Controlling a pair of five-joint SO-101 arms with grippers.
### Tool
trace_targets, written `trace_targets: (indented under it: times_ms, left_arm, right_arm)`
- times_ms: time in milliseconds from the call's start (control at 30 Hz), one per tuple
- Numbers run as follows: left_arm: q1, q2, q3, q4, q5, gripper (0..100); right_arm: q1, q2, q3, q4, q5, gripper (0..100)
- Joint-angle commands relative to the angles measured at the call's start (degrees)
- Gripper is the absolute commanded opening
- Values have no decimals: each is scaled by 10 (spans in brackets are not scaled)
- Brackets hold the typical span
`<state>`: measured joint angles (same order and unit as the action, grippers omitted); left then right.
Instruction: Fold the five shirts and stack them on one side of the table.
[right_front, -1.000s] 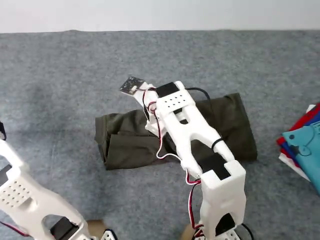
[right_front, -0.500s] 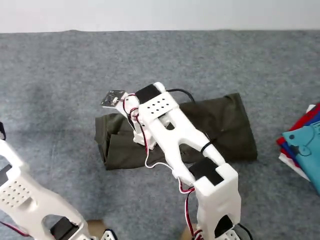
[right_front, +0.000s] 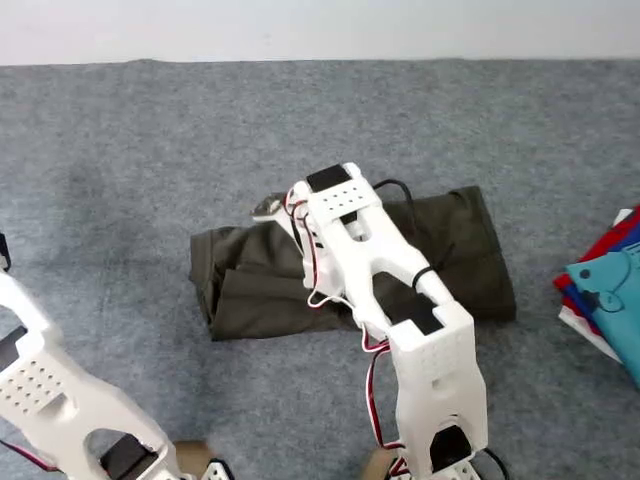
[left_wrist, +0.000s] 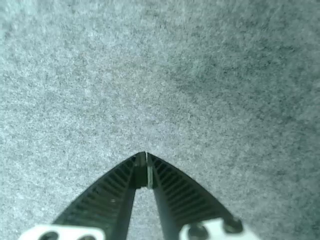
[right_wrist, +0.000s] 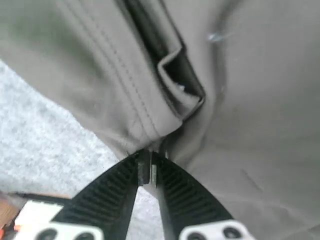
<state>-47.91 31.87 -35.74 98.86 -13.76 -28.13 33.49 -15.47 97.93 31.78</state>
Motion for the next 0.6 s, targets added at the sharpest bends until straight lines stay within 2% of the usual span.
trace_targets:
  times_ms: [0,300,567]
  left_arm:
    - [4,-8,-22,16,-5,8]
    - [13,-8,-22,16,-5,8]
    - [60,-54,-19,15,-2,8]
  right_arm:
    - [3,-14,-3,28,16,10]
    - [-16,-165,-30,7,14,10]
    - [-27,-80,33,-65,8,10]
